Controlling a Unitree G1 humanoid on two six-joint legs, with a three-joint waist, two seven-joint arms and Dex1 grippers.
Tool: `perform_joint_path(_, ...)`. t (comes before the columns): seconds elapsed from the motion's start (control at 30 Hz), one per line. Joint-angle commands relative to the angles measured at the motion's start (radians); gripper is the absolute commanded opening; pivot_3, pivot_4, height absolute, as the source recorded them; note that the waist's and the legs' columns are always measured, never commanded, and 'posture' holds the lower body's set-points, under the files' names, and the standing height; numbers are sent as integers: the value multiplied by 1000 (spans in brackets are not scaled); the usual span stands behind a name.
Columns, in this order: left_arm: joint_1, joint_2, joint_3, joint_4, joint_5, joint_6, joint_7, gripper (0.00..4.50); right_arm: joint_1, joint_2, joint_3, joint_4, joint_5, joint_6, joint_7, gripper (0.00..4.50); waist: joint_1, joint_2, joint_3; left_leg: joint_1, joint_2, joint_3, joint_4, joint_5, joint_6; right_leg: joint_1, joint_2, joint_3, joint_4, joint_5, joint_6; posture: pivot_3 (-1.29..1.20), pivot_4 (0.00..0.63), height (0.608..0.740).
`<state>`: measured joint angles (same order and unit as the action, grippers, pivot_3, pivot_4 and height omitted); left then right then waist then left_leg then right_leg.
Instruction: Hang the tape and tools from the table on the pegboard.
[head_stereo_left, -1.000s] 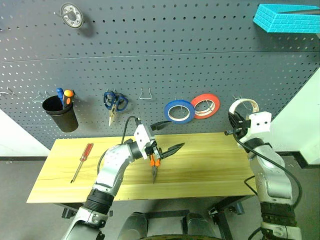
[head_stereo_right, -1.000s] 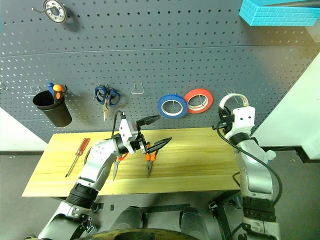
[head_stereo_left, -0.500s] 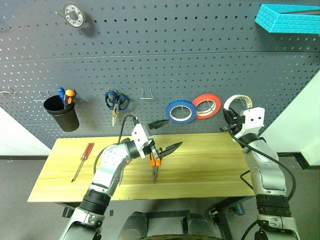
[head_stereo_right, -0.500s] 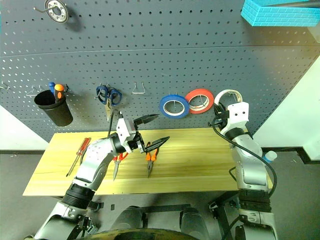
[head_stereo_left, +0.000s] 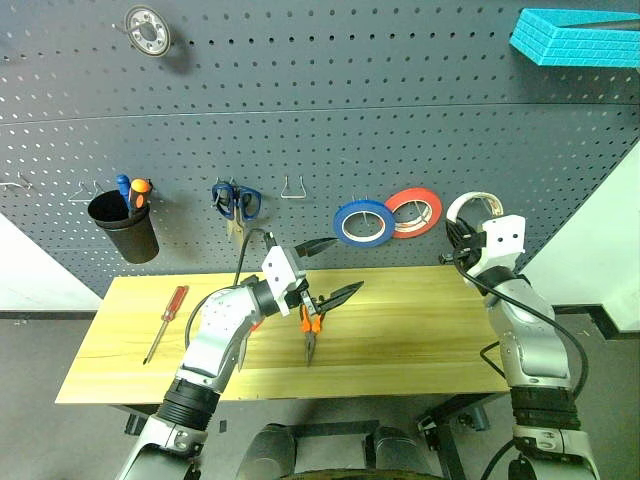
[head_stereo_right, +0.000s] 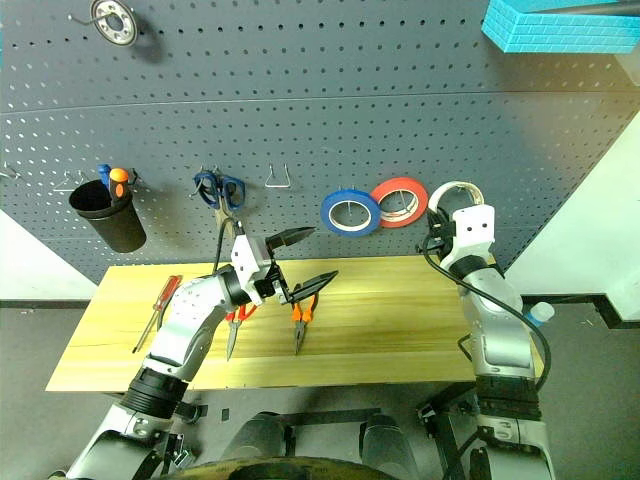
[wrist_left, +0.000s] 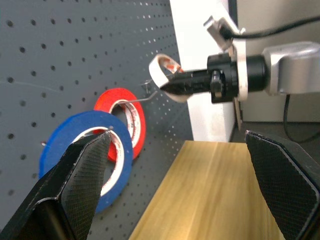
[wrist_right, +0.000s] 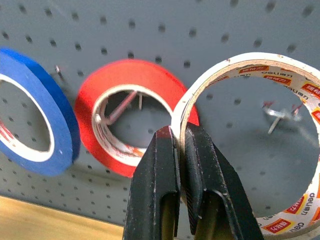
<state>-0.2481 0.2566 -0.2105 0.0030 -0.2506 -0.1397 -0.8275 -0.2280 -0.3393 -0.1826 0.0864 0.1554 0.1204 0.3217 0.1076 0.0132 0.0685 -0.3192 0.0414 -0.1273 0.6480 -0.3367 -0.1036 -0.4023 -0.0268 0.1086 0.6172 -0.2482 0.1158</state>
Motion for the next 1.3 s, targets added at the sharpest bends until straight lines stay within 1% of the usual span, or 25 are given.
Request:
perform_joint_path(0.03,10,25,32,-82,-8,21,20,4500,-44,-6,16,65,-30,-36,-8,19,9,0,-1,0,0,0,0,0,0,0,0,0,0,0,0,364,0,740)
perform_joint_path(0.33,82,83,66,-181,-4,79,67,4500,-149,24,38,285,-46,-127,1,19,18,-2,-7,1,0,0,0,0,0,1,0,0,2,-1,-1,451,0,740)
perform_joint_path(0.43,96,96,70,-208,-3,94,81,4500,-198,24,43,381,-56,-167,3,19,18,-2,-7,2,0,0,-1,0,0,6,0,0,2,-1,-1,475,0,740)
perform_joint_path(0.6,117,118,80,-249,0,118,101,4500,-275,22,44,540,-78,-233,-5,19,18,-2,-8,3,0,0,-1,1,1,6,1,1,4,-1,-1,502,0,740)
perform_joint_path(0.77,124,128,85,-273,8,133,124,4500,-326,18,39,657,-84,-259,-6,19,19,-3,-8,5,0,0,-1,1,1,7,1,1,6,-1,-1,538,0,740)
perform_joint_path(0.83,131,133,91,-283,7,137,131,4500,-337,14,36,689,-80,-261,2,610,20,-3,-8,6,0,0,-2,1,2,7,1,2,6,-1,-1,542,0,740)
perform_joint_path(0.9,132,132,90,-283,8,139,137,4500,-350,8,34,719,-78,-268,8,1106,30,-3,-8,9,0,0,-2,1,2,8,1,2,7,-1,-2,540,0,740)
perform_joint_path(0.97,132,131,89,-278,10,135,141,4500,-356,3,34,737,-82,-278,7,1864,41,-3,-8,13,0,0,-2,1,2,8,1,2,7,-1,-2,535,0,740)
perform_joint_path(1.13,122,121,79,-264,14,126,148,4500,-356,-11,40,747,-91,-286,1,3573,53,-3,-8,12,0,0,-2,1,2,8,1,2,7,-1,-2,518,0,740)
perform_joint_path(1.17,121,119,77,-260,14,123,147,4500,-353,-14,41,745,-92,-285,1,3855,54,-3,-8,12,0,0,-2,1,2,8,1,2,7,-1,-2,516,0,740)
perform_joint_path(1.3,119,112,71,-248,18,115,144,4500,-332,-19,41,715,-91,-273,10,3855,60,-3,-8,12,0,0,-2,1,2,8,1,2,6,-1,-2,504,0,740)
